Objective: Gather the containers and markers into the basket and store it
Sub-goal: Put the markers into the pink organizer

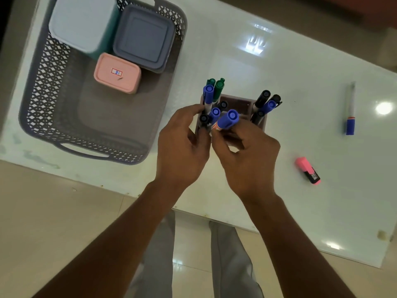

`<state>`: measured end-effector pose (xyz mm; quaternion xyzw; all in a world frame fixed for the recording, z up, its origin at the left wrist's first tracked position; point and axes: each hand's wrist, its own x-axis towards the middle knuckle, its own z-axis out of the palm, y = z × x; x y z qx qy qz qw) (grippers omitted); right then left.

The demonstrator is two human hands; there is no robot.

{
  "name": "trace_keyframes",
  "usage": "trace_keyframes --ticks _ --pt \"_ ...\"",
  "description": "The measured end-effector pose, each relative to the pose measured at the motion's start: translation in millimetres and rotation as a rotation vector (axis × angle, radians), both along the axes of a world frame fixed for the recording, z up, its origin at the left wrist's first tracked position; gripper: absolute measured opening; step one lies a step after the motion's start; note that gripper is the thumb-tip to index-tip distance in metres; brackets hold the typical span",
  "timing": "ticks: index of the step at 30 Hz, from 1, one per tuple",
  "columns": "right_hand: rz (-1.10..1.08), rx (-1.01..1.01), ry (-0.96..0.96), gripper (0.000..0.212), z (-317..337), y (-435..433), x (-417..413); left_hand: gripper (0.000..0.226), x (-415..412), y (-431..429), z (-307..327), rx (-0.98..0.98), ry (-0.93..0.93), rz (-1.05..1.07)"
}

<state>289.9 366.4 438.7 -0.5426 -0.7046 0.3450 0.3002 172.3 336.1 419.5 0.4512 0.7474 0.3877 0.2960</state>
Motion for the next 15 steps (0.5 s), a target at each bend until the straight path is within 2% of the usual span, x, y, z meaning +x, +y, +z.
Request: trace_keyframes --ticks 4,6,9,12,15 --pt "0.101 -0.092 -0.168 0.02 -14 -6 -8 0.037 -3 -1 1 0.009 0.003 -0.025" --pt "0.066 -0.125 -0.214 0.02 -20 -5 -11 0.038 -2 -2 1 -0.002 0.007 -0.012" --pt "-0.06 -0.134 -0.198 0.024 -17 -3 -14 0.038 2 -7 2 0.013 0.005 0.037" --pt "-0.024 0.003 -0.182 0.015 -13 -3 -12 0.037 6 -14 -2 0.033 0.012 0.078" --pt "0.043 -0.116 -0.23 0.009 -20 -8 -7 0.036 14 -21 -5 0.013 0.053 0.13"
